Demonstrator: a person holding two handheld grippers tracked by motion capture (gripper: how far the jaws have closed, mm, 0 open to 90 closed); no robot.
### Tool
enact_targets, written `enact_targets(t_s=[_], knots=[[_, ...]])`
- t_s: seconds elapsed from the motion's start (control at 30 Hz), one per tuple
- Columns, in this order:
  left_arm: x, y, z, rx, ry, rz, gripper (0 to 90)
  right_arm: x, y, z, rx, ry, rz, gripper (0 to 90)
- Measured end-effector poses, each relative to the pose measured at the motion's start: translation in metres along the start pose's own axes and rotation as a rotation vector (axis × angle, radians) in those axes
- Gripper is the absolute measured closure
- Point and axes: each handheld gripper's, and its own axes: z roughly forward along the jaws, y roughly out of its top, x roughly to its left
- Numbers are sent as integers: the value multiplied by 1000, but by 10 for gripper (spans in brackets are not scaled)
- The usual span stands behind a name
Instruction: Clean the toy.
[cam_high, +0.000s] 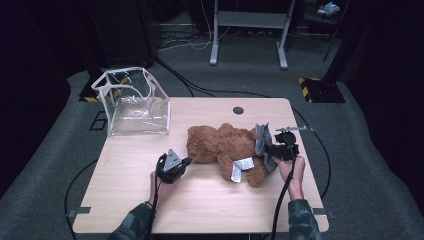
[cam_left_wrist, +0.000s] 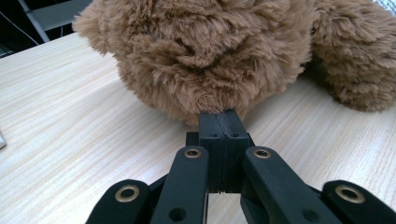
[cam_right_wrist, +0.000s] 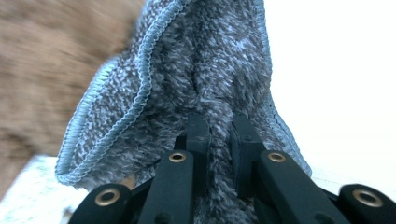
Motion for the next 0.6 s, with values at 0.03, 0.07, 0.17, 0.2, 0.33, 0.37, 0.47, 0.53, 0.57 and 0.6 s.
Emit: enact_targets(t_s=[0.03, 0.07, 0.17, 0.2, 0.33, 0.37, 0.47, 0.53, 0.57, 0.6], knots=[[0, 0, 0, 0, 0, 0, 897, 2, 0, -6, -12, 10, -11, 810], [0, 0, 0, 0, 2, 4, 897, 6, 0, -11, -34, 23, -18, 810], [0, 0, 0, 0, 0, 3, 897, 20, 1, -22, -64, 47, -60, 809], [0, 0, 0, 0, 2, 3, 897, 25, 1, -25, -72, 60, -74, 809], [0, 0, 0, 0, 0, 6, 897, 51, 2, -27, -78, 86, -130, 807], [1, 0, 0, 1, -1, 9, 896, 58, 2, -25, -77, 90, -149, 806], [0, 0, 0, -1, -1, 6, 896, 77, 2, -16, -66, 117, -191, 805], [0, 0, 0, -2, -1, 5, 896, 90, 2, -10, -58, 137, -215, 804], [0, 0, 0, -2, -1, 5, 896, 96, 2, -7, -54, 148, -229, 804], [0, 0, 0, -1, -2, 6, 896, 103, 2, -4, -45, 156, -230, 804]])
